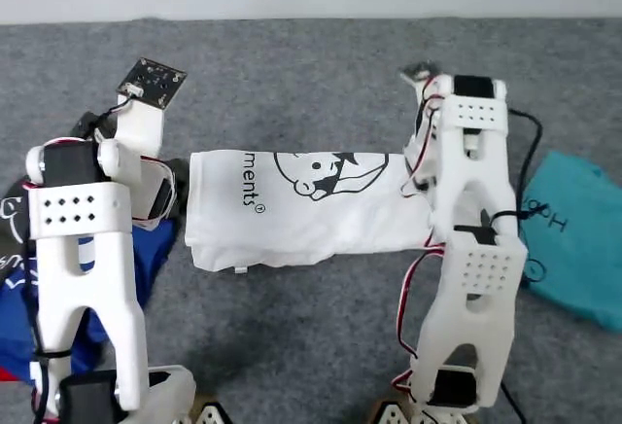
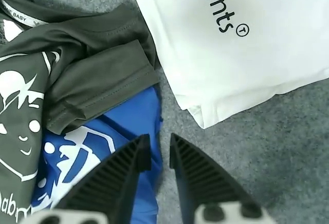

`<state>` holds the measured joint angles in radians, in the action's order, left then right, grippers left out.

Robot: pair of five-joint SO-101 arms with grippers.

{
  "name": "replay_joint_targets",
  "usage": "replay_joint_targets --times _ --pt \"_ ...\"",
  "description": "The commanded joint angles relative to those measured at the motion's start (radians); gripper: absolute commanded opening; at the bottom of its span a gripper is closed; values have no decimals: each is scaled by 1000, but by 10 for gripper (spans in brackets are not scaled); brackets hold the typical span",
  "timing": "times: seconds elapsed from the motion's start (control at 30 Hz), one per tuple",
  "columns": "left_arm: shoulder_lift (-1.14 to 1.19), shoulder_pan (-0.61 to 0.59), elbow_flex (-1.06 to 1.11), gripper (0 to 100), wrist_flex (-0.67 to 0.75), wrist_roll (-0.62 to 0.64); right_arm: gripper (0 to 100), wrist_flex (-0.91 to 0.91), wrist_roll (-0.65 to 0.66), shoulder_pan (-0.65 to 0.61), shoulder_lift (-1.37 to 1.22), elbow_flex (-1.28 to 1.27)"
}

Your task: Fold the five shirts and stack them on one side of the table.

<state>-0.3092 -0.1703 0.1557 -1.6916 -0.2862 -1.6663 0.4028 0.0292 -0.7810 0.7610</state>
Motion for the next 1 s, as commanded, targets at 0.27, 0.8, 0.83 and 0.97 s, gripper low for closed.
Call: replay_joint_targets --times 0.27,0.8,0.83,0.97 --pt "-37 0 -10 70 23 5 69 -133 8 7 163 -2" --pt "-66 -20 -16 69 8 9 69 -113 2 -4 27 -98" --pt "-86 -25 -16 69 8 11 69 -131 2 -8 31 -77" --pt "-173 -21 -16 69 12 71 68 -131 -6 -10 142 -61"
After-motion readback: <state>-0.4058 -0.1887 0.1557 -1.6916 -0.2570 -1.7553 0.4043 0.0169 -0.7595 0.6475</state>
